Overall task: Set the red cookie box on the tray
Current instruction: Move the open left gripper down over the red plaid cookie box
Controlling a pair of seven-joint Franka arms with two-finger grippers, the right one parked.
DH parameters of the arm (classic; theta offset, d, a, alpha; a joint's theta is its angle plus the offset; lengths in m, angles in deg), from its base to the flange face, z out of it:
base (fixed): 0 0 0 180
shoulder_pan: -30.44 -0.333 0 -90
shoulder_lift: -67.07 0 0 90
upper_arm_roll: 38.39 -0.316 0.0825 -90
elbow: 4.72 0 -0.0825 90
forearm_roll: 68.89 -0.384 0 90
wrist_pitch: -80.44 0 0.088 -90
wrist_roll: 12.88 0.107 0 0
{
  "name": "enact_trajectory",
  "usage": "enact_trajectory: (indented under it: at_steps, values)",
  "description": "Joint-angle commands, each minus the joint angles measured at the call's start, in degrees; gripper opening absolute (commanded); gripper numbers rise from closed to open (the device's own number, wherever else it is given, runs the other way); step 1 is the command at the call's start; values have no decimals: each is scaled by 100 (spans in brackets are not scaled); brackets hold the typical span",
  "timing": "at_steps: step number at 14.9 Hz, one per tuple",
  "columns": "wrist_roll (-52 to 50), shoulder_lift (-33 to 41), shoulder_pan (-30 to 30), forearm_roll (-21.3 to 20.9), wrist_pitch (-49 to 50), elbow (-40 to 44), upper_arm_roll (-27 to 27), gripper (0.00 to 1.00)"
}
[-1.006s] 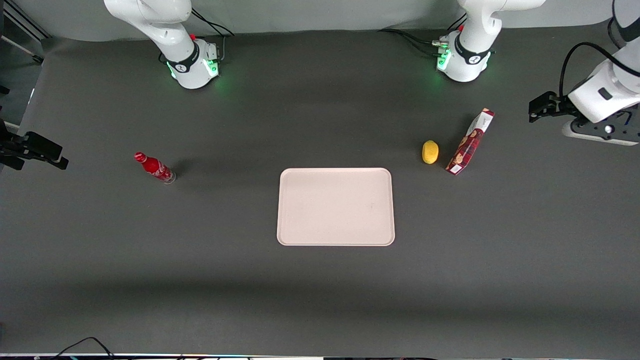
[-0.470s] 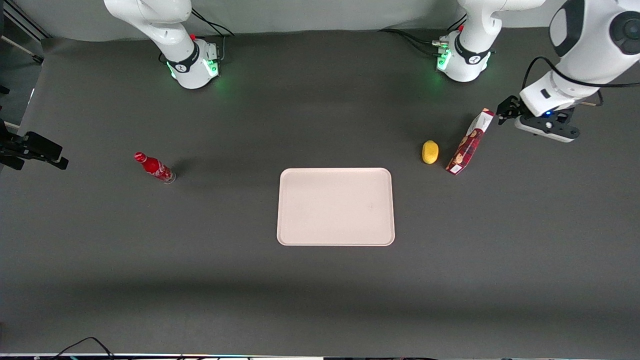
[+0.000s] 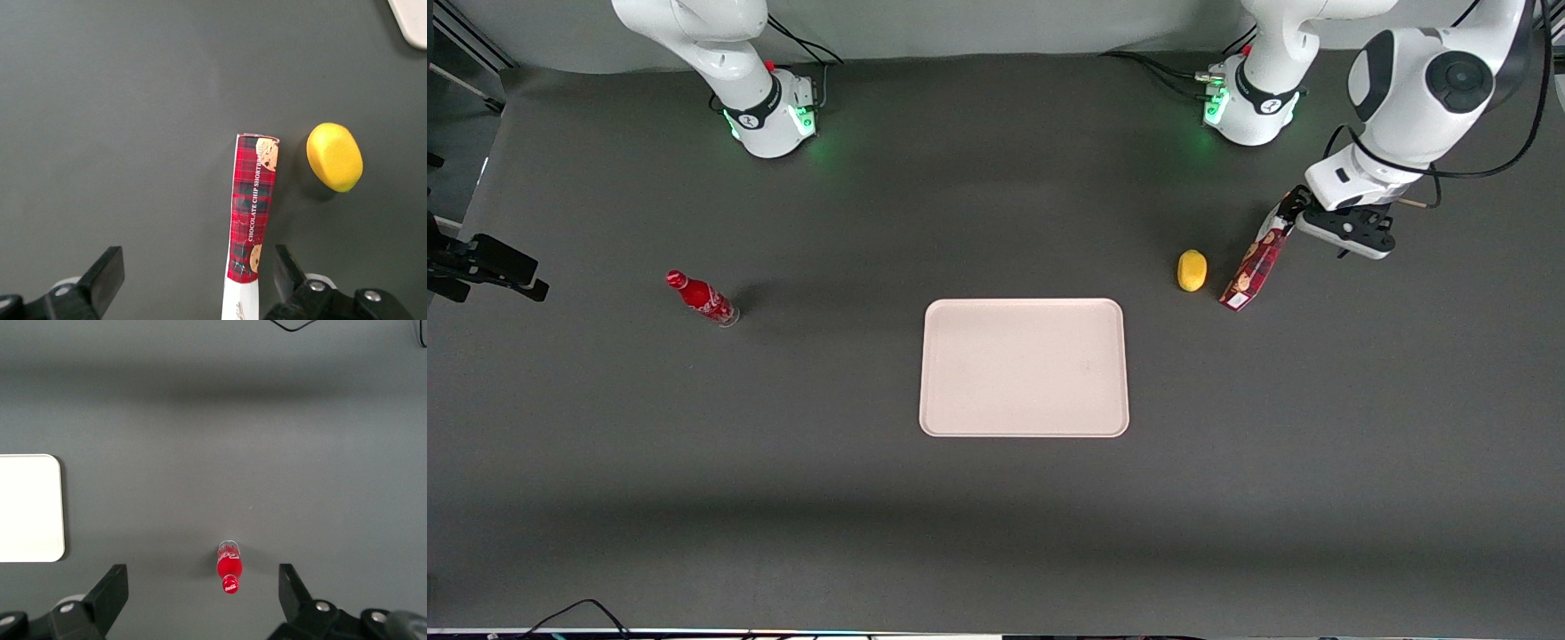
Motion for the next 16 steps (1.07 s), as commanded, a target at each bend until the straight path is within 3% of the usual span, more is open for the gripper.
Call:
enact_trajectory:
  at_steps: [1,16]
  values:
    - [337,-380,104,39,-339,-95,-44,100]
    - [337,-1681,289,39,-2060,-701,-18,100]
